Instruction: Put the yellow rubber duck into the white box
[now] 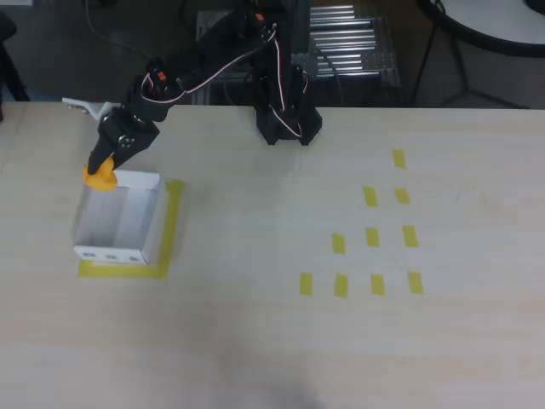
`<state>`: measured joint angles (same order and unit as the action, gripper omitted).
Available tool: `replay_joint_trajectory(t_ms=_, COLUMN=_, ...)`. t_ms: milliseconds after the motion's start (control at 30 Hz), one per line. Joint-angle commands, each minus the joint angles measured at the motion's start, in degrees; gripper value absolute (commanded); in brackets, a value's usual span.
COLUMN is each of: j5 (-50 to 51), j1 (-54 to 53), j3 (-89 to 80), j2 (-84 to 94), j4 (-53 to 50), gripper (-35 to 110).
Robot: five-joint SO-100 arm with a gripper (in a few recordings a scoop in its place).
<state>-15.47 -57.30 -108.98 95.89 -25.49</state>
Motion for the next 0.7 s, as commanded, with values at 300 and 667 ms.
replay_joint_trajectory(t_ms=300, j5=-5.1, j1=-1.1, j3=-7.2, j2=-6.5, j4=15.3, gripper=0)
replay_joint_trajectory(t_ms=667, j5=-9.9, j1=1.3, j3=-9.1, j2=-8.0, j4=21.4, gripper=19)
